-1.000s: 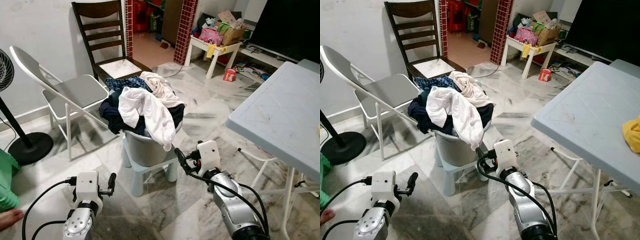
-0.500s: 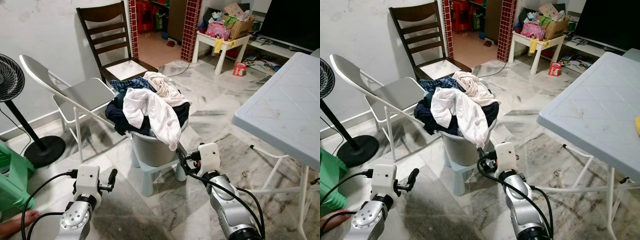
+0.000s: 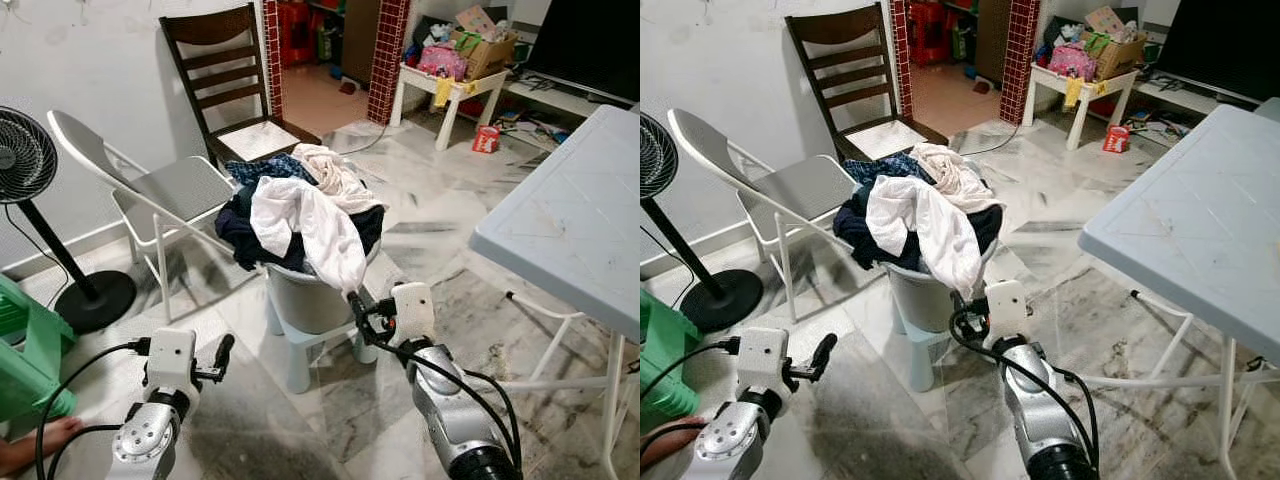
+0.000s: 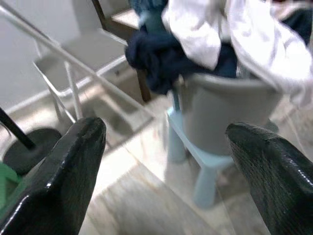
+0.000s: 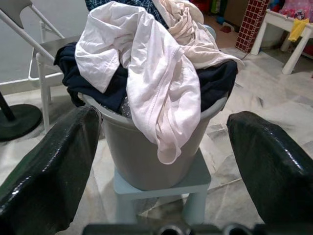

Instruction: Hang hanger

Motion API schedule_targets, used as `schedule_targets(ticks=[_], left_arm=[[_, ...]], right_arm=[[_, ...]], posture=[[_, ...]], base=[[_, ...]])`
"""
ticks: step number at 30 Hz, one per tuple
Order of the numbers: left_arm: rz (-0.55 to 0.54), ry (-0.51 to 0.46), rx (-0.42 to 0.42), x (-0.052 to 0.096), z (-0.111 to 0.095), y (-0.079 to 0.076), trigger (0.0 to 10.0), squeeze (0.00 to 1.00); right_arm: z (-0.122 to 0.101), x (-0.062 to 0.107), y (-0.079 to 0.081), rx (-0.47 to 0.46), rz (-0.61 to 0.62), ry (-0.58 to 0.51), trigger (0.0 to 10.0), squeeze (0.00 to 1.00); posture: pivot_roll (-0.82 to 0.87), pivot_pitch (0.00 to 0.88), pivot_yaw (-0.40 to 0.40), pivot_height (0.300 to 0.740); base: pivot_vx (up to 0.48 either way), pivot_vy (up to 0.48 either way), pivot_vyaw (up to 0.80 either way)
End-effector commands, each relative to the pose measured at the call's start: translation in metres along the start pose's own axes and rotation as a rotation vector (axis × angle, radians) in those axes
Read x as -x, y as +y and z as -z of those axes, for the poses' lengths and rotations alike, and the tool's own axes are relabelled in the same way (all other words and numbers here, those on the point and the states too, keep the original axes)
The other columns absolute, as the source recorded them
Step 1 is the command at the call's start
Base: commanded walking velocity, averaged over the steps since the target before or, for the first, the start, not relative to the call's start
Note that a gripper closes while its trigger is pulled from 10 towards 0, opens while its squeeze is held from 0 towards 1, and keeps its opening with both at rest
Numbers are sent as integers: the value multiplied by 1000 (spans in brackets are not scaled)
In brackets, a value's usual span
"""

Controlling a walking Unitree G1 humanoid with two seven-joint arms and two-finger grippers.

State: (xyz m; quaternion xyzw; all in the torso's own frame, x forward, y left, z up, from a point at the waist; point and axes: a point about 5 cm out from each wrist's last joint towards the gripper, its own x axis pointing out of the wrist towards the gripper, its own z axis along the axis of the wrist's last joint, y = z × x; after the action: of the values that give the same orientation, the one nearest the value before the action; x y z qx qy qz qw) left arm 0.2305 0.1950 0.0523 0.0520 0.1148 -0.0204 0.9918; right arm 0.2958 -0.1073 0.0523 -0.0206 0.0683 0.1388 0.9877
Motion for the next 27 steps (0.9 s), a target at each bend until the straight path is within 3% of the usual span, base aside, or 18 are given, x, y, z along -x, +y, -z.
schedule_targets(ticks=[1, 10, 20, 27], left_arm=[[-26, -23, -10, 4, -10, 5, 10000, 0], [-39, -22, 15, 20, -3, 9, 10000, 0], [-16, -32, 35, 20, -6, 1, 10000, 0], [-3, -36, 44, 20, -7, -2, 10000, 0]], right_arm=[[-3, -1, -9, 32, 51, -20, 10000, 0], [0, 4, -24, 39, 93, -12, 10000, 0], [0, 4, -25, 45, 85, -9, 10000, 0], [1, 5, -25, 51, 77, -6, 10000, 0]], posture=[[98, 0, 10, 740], [94, 0, -3, 740], [84, 0, -11, 740], [76, 0, -11, 740]], base=[[0, 0, 0], [0, 0, 0], [0, 0, 0], [301, 0, 0]])
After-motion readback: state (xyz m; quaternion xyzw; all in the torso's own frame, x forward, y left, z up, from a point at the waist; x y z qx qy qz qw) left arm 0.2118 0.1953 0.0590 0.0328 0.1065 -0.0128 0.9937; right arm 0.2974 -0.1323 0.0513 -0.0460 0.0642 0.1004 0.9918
